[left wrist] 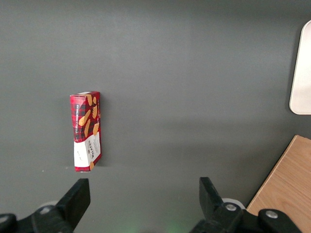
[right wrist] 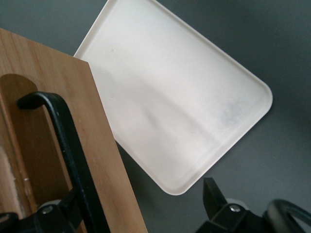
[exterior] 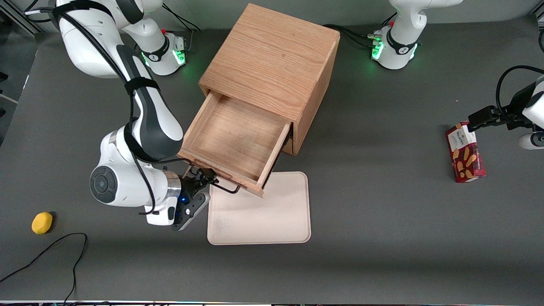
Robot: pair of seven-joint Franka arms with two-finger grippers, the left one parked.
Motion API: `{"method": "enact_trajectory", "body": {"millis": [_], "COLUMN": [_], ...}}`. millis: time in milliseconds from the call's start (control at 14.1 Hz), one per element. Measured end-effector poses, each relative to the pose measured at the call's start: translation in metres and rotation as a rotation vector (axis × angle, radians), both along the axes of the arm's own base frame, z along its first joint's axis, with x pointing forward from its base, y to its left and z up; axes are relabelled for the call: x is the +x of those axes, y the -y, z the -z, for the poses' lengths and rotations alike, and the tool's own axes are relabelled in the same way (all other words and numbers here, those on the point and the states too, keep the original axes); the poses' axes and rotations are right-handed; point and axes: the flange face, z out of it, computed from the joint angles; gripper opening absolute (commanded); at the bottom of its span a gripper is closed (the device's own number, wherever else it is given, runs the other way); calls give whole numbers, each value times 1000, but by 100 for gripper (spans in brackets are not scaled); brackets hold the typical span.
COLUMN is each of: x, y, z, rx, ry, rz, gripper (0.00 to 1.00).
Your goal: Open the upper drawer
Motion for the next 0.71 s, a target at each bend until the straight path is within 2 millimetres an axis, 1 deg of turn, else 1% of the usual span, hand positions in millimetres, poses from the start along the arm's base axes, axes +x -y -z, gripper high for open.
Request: {"method": "enact_trajectory", "body": {"millis": [354,708], "x": [8,11], "y": [15,23], "z": [1,3], "rx": [3,3], "ry": [15,17], "rz": [27,40], "gripper": [100,100]}}
